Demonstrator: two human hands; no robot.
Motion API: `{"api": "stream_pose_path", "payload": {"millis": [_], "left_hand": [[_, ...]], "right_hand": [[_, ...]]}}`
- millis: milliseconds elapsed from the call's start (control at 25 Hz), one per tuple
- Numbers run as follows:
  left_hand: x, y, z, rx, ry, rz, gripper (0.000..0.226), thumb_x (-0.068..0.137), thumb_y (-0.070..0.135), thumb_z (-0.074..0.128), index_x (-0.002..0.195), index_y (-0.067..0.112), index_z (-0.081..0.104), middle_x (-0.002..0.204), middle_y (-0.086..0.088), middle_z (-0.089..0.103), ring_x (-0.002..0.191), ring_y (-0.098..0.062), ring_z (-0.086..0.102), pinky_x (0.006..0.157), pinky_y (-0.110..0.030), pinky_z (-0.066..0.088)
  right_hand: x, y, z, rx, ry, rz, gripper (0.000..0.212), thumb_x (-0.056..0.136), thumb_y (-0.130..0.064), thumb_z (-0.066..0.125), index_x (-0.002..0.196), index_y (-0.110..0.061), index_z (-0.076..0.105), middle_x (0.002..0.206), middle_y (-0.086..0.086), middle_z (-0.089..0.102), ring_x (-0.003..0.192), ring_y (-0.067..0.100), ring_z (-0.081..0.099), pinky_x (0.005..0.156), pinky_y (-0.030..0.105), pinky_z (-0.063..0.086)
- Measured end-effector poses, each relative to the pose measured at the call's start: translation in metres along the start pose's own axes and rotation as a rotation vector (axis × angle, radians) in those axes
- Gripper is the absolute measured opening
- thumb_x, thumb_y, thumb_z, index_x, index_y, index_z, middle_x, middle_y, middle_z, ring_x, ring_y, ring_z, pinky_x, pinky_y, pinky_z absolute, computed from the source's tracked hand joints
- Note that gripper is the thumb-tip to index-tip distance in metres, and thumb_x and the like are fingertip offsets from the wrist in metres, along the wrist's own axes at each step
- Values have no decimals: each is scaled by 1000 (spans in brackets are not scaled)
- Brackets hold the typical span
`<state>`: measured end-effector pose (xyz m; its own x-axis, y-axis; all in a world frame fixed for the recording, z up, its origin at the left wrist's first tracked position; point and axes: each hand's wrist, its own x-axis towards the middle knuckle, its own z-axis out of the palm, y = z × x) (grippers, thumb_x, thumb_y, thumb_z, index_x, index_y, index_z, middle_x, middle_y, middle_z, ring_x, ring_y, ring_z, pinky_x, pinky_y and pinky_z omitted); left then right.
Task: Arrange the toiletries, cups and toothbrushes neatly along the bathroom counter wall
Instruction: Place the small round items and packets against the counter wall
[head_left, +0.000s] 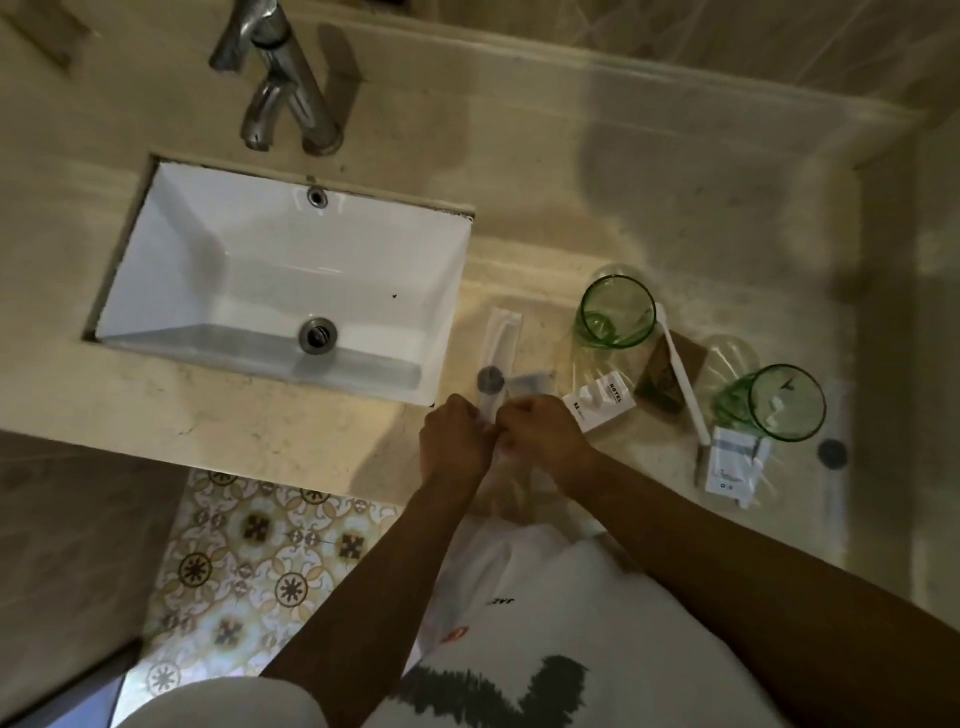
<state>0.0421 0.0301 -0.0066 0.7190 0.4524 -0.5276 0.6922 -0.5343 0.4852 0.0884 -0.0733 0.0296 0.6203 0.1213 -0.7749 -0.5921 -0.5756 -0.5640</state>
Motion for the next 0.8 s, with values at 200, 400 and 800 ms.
{"api": "stream_pose_path", "payload": {"millis": [200,400,800], "left_hand": [[8,-5,-10,-318,-82,-145,12,73,26,74,70,14,75,69,-6,72,70,-25,70,69,-41,61],[3,8,-43,-794,-176,-177,4,83,4,69,83,3,72,78,-16,71,74,-29,67,70,-43,60],[17,143,-53,-1031,-350,-39,33,86,7,74,116,6,61,104,-15,77,91,-32,75,79,-46,61]], "right_hand": [[8,-3,0,152,-132,58,11,89,-12,54,85,-10,64,85,12,64,77,23,62,80,43,58],[3,-15,-11,125,-135,-77,21,93,-20,58,99,-4,71,91,19,74,76,28,71,75,40,59],[-27,-52,-134,335,-73,-310,38,89,0,65,123,-18,60,96,14,71,78,22,70,70,33,59]]}}
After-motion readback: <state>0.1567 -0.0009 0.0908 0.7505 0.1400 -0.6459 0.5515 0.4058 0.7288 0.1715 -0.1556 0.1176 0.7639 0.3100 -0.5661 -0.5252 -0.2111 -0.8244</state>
